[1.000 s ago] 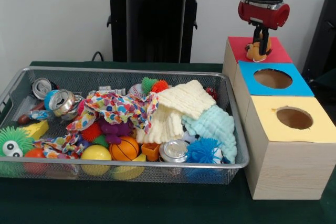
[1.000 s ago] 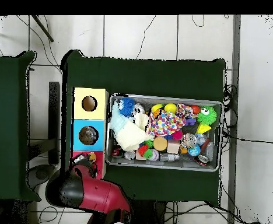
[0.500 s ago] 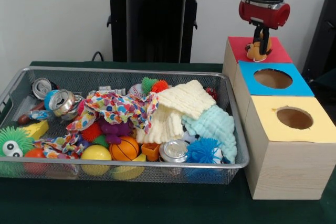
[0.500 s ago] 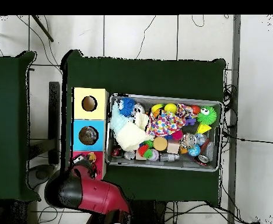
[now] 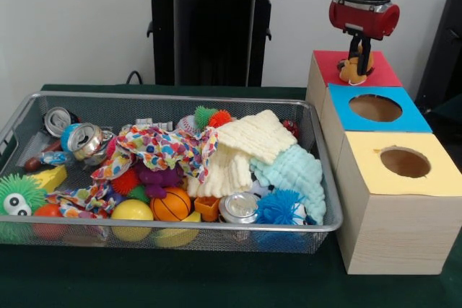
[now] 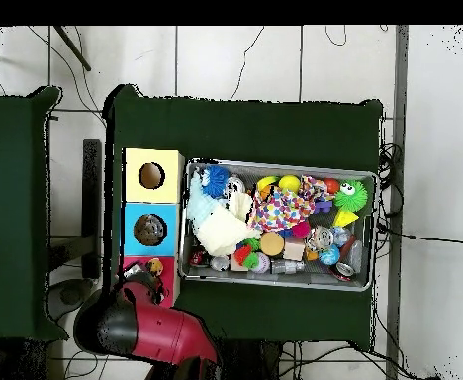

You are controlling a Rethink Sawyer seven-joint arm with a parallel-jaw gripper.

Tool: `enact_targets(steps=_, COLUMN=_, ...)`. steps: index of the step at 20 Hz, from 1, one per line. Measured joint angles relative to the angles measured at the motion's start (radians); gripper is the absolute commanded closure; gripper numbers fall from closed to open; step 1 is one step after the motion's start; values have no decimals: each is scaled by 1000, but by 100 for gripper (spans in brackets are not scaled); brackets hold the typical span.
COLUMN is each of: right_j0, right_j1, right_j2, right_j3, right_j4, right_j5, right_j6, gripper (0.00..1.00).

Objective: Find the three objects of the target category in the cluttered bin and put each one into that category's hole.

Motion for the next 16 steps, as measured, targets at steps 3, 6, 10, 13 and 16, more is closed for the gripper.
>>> enact_targets(steps=3, right_j0=0, right_j1=0, right_j2=0, right_j3=2, right_j4=0, right_j5=-5, right_j6=0, gripper=100)
enact_targets(steps=6, right_j0=0, right_j1=0, right_j2=1, right_j3=3, right_j4=0, right_j5=-8, right_j6=0, gripper=100)
enact_targets(steps=10, right_j0=0, right_j1=-1, right_j2=2, right_j3=6, right_j4=0, right_j5=-15, right_j6=0, gripper=100)
enact_targets(steps=13, right_j0=1, right_j1=-2, right_j2=2, right_j3=9, right_j4=0, right_j5=-21, right_j6=0, gripper=100)
enact_targets(steps=16, right_j0=3, right_j1=-2, right_j2=2, right_j3=10, right_j4=0, right_j5=-24, right_j6=0, gripper=100)
